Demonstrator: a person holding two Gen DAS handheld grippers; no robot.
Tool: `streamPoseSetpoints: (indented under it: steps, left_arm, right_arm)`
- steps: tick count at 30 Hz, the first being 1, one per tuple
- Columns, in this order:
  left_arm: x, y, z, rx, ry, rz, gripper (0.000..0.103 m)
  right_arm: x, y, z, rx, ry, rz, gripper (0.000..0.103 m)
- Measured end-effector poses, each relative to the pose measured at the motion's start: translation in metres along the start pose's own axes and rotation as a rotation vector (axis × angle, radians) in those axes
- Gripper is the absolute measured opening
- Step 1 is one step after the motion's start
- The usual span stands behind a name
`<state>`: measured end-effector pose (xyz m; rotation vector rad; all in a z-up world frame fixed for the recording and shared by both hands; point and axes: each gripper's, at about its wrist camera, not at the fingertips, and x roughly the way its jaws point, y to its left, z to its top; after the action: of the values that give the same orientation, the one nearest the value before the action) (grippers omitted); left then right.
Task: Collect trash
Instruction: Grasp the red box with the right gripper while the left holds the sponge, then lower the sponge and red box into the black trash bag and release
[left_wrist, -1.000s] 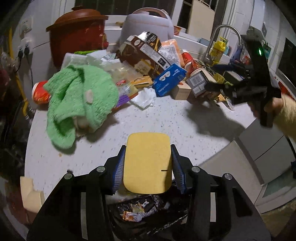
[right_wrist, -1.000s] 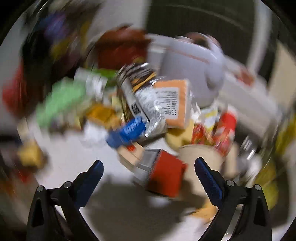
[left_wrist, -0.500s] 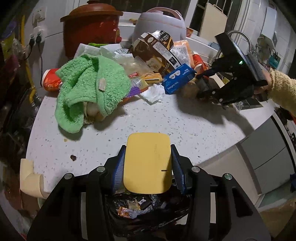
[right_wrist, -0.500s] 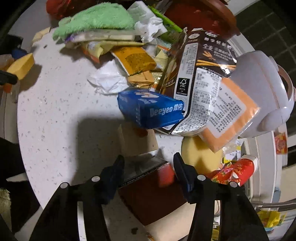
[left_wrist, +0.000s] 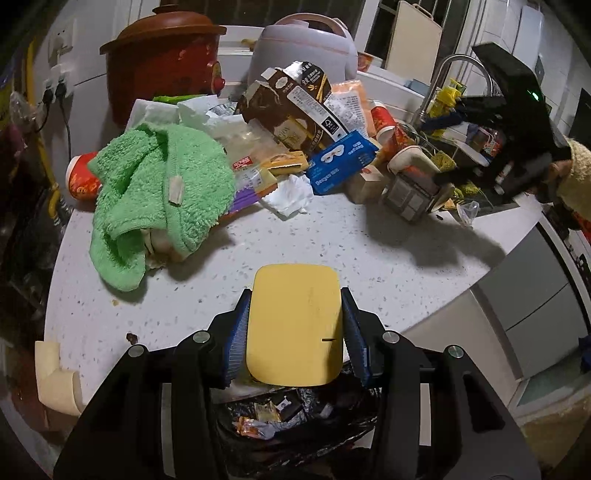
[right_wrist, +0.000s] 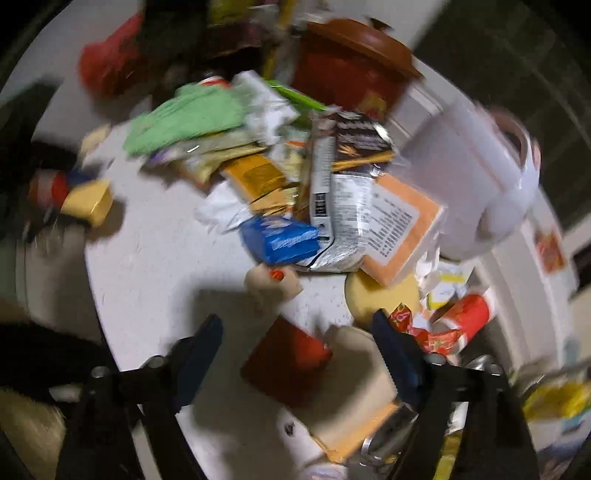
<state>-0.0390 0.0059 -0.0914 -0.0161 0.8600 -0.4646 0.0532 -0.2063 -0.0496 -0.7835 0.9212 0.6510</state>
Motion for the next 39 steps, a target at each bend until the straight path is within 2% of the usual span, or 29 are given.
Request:
streamPoseSetpoints:
  steps: [3,11,13,14,16,21,26,30,33,37,39]
  left_arm:
    - [0.000,-0.001,-0.002,-0.017,-0.007,-0.005,0.045]
    - [0.000,-0.003,-0.007,-0.015,0.006,0.002,0.045]
    - [0.001,-0.001,-0.008,-0.026,0.008,0.002,0.045]
    - [0.001,0.000,-0.008,-0.027,0.010,0.002,0.045]
    - [0.000,0.001,-0.009,-0.025,0.009,0.004,0.045]
    - [-0.007,0.002,-0.007,-0.021,-0.006,-0.004,0.045]
    - [-0.035,-0.012,-0.015,0.081,0.005,-0.033,0.045]
    - [-0.046,-0.017,-0.049,0.110,0.103,-0.078,0.045]
    - [-0.030,-0.013,-0.084,0.067,0.218,-0.108,0.045]
    - [0.013,-0.004,-0.133,-0.018,0.332,-0.119,0.045]
    - [0.050,0.004,-0.160,-0.062,0.395,-0.105,0.045]
  right_arm:
    - [0.008,-0.009,-0.012,0.119,0.017,0.011,0.072]
    - [0.040,-0.021,-0.028,0.363,0.009,0.088,0.071]
    - [0.048,-0.019,-0.029,0.393,0.010,0.090,0.065]
    - [0.052,-0.018,-0.029,0.396,0.019,0.073,0.053]
    - [0.052,-0.017,-0.030,0.425,0.006,0.079,0.052]
    - [0.025,-0.003,-0.030,0.456,-0.058,0.095,0.051]
    - [-0.028,0.036,-0.030,0.478,-0.168,0.222,0.051]
    - [-0.047,0.090,-0.038,0.466,-0.170,0.340,0.051]
    - [-0.032,0.127,-0.054,0.510,-0.120,0.401,0.051]
    - [0.033,0.176,-0.086,0.551,0.027,0.413,0.051]
    - [0.079,0.199,-0.105,0.582,0.113,0.403,0.051]
